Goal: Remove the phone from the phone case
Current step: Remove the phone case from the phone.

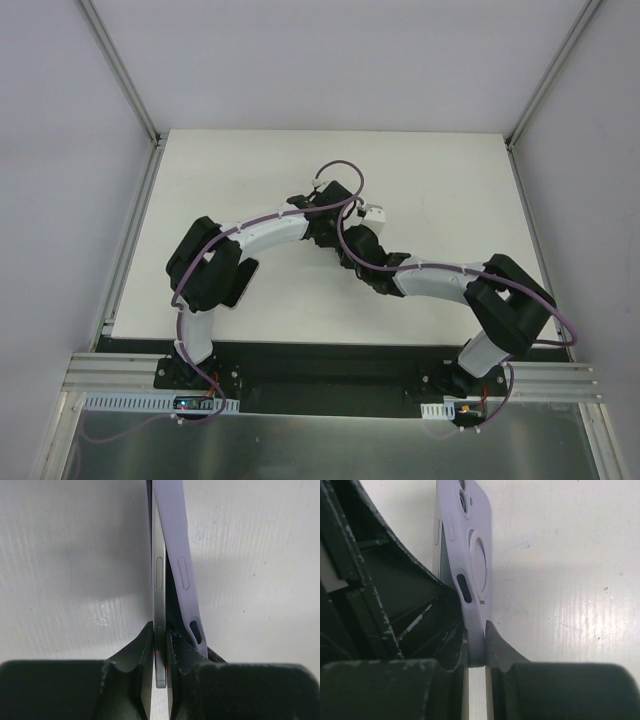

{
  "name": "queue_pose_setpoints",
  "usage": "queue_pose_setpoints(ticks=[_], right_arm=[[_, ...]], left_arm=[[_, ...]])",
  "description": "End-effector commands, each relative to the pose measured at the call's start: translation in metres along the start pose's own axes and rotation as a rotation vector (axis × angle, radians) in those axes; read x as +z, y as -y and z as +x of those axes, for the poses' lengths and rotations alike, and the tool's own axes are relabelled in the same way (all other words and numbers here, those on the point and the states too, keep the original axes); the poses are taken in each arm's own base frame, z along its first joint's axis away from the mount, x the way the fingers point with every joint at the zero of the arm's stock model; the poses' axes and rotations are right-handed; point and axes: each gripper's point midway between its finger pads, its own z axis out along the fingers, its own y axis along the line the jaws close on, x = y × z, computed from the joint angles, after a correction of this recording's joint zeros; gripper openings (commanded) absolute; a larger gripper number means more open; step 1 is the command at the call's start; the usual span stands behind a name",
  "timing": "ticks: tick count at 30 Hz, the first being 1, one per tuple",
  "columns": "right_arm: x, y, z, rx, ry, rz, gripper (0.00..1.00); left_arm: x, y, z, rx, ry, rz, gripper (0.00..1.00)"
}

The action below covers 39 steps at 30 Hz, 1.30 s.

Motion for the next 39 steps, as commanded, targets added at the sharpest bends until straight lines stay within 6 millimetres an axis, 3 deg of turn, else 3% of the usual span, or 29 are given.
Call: queue_pose_setpoints(ticks=[1,8,9,20,26,31,39], right_arm=[[0.004,0.129,0.05,-0.25,-0.154,0.45,0.01],[-0.007,0.147,0.051,-0.245,-0.148,0.476,0.01],[-0.006,0.143,0.046,-0.247,-0.129,0.451,0.01],[-0.024,0.144,0.061,-0.214,-0.162,0.337,0.01],[-0.026,0.144,0.064,-0.197,-0.178,0.339,0.01],[-0.031,0.146,0.063,-0.193,-0.195,0.359,0.01],[-0.04,0.142,0.051,-0.319,-0.189,0.486,0.01]], left_arm=[[-0.023,-0.079,0.095,0.205,-0.347,-0.303,0.0],[-0.024,-0.089,0.09,0.232,-0.33,-0.344,0.0],[-0.025,-0.091,0.09,0.237,-0.327,-0.351,0.0],[-0.037,-0.134,0.085,0.26,-0.323,-0.426,0.0],[-0.047,-0.146,0.073,0.243,-0.297,-0.398,0.0],[-0.052,-0.146,0.067,0.238,-0.284,-0.363,0.0],[-0.056,-0.12,0.067,0.206,-0.278,-0.279,0.0]])
